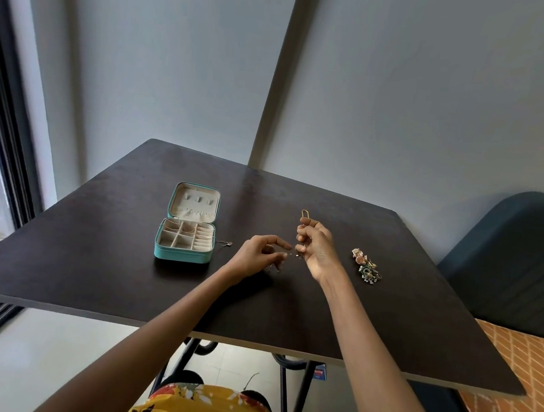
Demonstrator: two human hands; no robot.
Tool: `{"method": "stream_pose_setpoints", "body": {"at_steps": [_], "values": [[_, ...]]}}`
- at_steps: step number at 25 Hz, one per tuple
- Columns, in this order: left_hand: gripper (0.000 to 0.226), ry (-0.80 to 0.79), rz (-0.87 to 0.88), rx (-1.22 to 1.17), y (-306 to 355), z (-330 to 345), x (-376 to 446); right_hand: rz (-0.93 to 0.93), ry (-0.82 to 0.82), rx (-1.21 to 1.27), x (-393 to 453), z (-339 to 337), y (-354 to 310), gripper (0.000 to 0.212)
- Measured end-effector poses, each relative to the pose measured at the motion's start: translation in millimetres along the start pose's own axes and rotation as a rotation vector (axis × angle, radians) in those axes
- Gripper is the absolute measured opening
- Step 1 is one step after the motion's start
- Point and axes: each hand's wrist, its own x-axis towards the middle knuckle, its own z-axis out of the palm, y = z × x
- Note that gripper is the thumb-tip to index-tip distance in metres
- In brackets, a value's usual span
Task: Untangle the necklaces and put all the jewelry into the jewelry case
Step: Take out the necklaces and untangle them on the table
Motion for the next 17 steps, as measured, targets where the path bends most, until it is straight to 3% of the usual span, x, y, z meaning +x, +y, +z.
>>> {"method": "stream_pose_setpoints", "body": {"at_steps": [11,17], "values": [[0.015,0.025,-0.019,-0.185,10.9,-0.9,-3.8,-0.002,-0.029,-0.011,-0.3,11.3,-2.2,0.024],[0.006,0.061,-0.014,-0.111,2.2,-0.5,1.6,0.000,-0.023,0.014,-0.2,12.5,2.6,0.025]]}}
